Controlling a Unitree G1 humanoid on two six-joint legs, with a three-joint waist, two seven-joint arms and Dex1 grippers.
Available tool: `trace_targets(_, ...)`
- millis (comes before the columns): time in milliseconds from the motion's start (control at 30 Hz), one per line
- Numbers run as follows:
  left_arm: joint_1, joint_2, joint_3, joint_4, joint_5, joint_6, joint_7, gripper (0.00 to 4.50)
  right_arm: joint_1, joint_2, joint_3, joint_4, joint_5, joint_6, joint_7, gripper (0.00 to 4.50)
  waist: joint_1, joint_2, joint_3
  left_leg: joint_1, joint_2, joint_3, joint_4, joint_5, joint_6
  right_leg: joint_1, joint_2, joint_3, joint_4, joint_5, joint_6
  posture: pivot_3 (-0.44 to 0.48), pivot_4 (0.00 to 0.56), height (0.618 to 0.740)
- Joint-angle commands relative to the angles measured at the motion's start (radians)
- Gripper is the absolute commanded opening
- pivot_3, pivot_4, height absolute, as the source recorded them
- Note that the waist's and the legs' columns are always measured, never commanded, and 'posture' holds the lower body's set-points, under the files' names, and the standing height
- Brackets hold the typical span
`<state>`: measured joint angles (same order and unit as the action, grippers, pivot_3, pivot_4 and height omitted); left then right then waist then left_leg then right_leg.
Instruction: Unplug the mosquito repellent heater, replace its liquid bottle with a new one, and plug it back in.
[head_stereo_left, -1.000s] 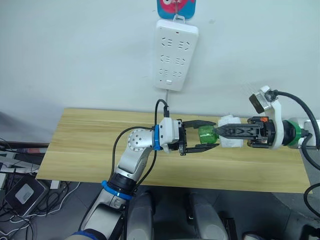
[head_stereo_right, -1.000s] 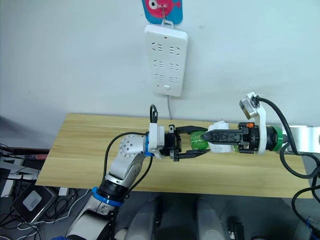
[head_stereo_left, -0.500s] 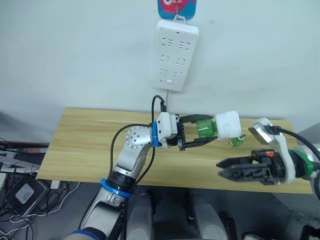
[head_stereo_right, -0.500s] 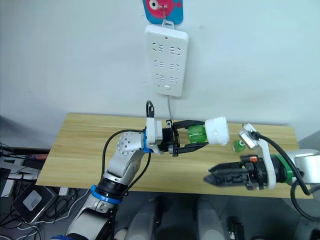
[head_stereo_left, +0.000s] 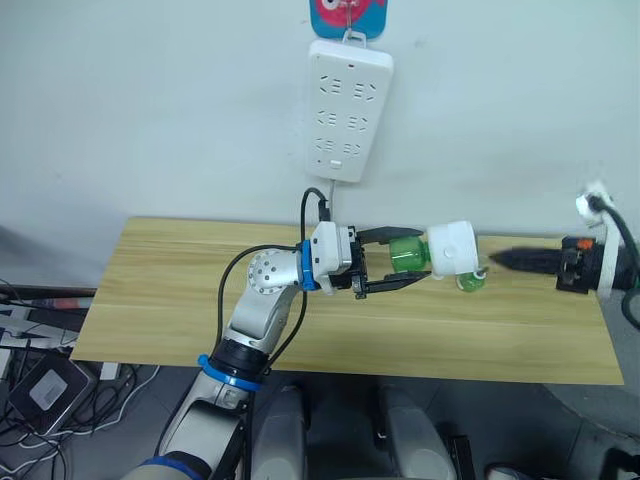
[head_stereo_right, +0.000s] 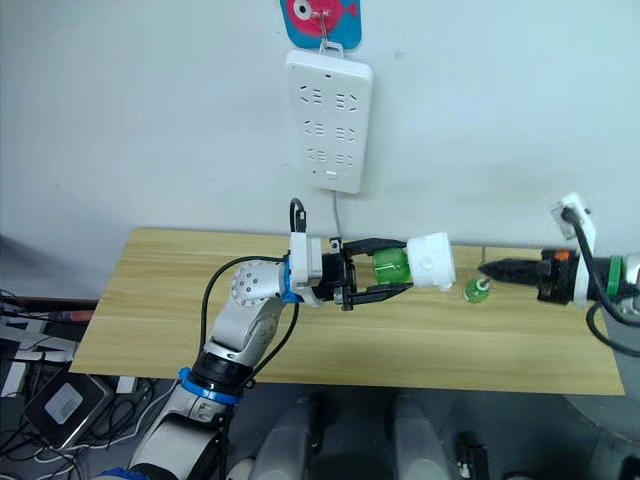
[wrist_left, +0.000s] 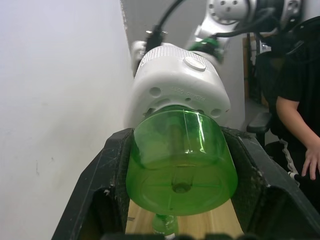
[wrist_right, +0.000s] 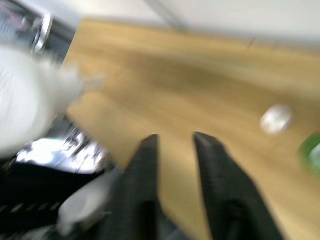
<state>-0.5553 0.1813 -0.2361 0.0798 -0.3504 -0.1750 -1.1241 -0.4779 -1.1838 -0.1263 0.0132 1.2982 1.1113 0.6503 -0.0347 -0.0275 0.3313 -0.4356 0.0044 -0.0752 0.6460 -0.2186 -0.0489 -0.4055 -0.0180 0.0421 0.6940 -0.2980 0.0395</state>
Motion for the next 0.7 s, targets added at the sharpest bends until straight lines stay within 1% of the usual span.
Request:
trace_targets(33, 0.007, -0.001, -0.005, -0.061, -0.024, 0.006, -0.006, 2.25, -0.092, 0.072, 0.007, 0.025, -0.048, 0.021, 0.023, 0.02, 0.002, 0.0, 0.0, 0.0, 0.0, 0.0, 0.0, 0.0, 0.0, 0.0, 0.0, 0.0, 0.0, 0.0, 0.0, 0.012, 0.301, 0.74)
trace_targets(133, 0.02, 0.0, -0.012, -0.086, -0.03, 0.023, -0.005, 2.25, -0.157, 0.158, 0.002, 0.028, -0.053, 0.068, 0.005, 0.02, 0.005, 0.0, 0.0, 0.0, 0.0, -0.001, 0.0, 0.0, 0.0, 0.0, 0.0, -0.001, 0.0, 0.0, 0.0, 0.017, 0.305, 0.74)
trace_targets(233, 0.03, 0.002, -0.016, -0.107, -0.034, 0.039, -0.005, 2.25, -0.182, 0.215, -0.006, 0.013, -0.052, 0.121, -0.002, 0.02, 0.006, 0.0, 0.0, -0.001, -0.001, -0.001, 0.0, 0.0, 0.0, 0.0, -0.001, -0.001, -0.001, 0.0, 0.0, 0.017, 0.305, 0.74)
trace_targets(300, 0.032, 0.002, -0.016, -0.111, -0.034, 0.044, -0.003, 2.25, -0.172, 0.244, -0.021, -0.008, -0.032, 0.162, -0.012, 0.02, 0.009, 0.0, 0.0, -0.001, -0.001, -0.001, 0.0, 0.0, 0.0, 0.0, -0.001, -0.001, -0.001, 0.0, 0.0, 0.017, 0.305, 0.74)
trace_targets(433, 0.015, -0.006, -0.008, -0.093, -0.02, 0.042, 0.021, 2.25, -0.088, 0.256, -0.063, -0.096, 0.044, 0.245, -0.005, 0.02, 0.014, 0.0, 0.0, -0.002, -0.002, -0.003, 0.0, 0.0, 0.0, 0.0, -0.002, -0.002, -0.001, 0.0, 0.0, 0.024, 0.311, 0.74)
trace_targets(600, -0.003, -0.01, -0.001, -0.064, -0.004, 0.036, 0.036, 2.25, -0.022, 0.249, -0.128, -0.157, 0.24, 0.323, -0.082, 0.02, 0.009, 0.0, 0.0, -0.002, -0.002, -0.002, 0.001, 0.0, 0.0, 0.0, -0.002, -0.002, 0.0, 0.0, 0.0, 0.021, 0.313, 0.74)
trace_targets(700, -0.002, -0.007, -0.006, -0.056, 0.002, 0.028, 0.035, 2.25, 0.007, 0.184, -0.105, -0.198, 0.502, 0.277, -0.183, 0.02, 0.004, 0.0, 0.0, -0.001, -0.002, -0.002, 0.001, 0.0, 0.0, 0.0, -0.002, -0.001, 0.001, 0.0, 0.0, 0.015, 0.312, 0.74)
